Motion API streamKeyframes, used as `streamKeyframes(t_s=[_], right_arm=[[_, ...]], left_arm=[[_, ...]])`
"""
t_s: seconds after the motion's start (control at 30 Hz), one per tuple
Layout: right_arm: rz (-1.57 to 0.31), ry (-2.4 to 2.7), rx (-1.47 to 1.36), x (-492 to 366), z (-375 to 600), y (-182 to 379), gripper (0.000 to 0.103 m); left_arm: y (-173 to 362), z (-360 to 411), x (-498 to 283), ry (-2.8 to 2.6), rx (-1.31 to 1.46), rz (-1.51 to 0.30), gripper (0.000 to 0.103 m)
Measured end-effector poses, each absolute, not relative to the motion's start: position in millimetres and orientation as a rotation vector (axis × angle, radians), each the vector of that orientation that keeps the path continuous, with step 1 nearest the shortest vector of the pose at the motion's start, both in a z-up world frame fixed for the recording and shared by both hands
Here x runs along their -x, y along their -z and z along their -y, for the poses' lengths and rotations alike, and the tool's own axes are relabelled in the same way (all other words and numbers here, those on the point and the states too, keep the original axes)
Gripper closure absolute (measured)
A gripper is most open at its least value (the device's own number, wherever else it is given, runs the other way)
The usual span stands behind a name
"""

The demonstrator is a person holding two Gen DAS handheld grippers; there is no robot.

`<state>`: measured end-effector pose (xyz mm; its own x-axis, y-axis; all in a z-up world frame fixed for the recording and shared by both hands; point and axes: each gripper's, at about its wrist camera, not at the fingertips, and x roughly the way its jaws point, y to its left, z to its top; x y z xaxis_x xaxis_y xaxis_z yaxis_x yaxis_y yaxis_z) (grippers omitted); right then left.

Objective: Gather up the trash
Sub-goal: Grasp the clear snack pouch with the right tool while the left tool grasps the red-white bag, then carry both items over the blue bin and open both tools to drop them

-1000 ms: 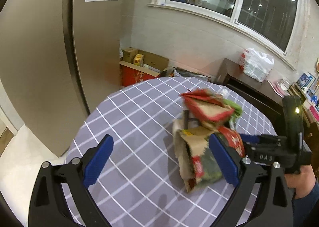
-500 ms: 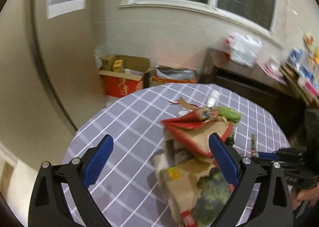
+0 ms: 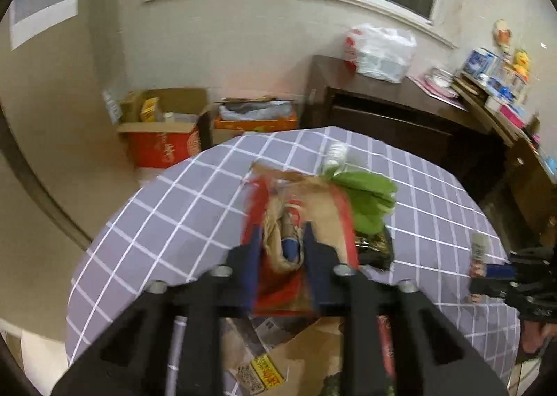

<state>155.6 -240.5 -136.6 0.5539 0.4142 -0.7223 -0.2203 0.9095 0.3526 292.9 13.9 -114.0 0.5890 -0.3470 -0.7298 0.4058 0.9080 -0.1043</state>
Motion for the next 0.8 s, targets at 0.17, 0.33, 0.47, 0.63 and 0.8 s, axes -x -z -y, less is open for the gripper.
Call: streamKeyframes(t_s=[0.17,0.33,0.47,0.63,0.8], right_arm=[[-0.889,-0.373,-0.252,-144.4,250.8,130.8,0.085],[-0.859,-0.369,-0.287,-130.0,264.3,123.0,0.085],[-0.833,-0.358,-0.302,-115.2,276.1,116.6,0.085],[-0.801,-0.338,-0.323,-98.4,292.4,109.1,0.085],[-0.768,-0.299,-0.337,-77.4,315.2,102.0,0.085]], left_arm=[[105.3,-18.5,-269.2,0.422,-0.055,-0.782,0.085],[83.3,-21.1,-237.6,0.403,-0.073,-0.722,0.085],[58.8,-19.4,-206.2,0.399,-0.088,-0.657,0.085],[31.7,-7.9,-168.8,0.434,-0.066,-0.589,0.085],[21.3,24.0,-140.5,0.488,-0.088,-0.553,0.085]])
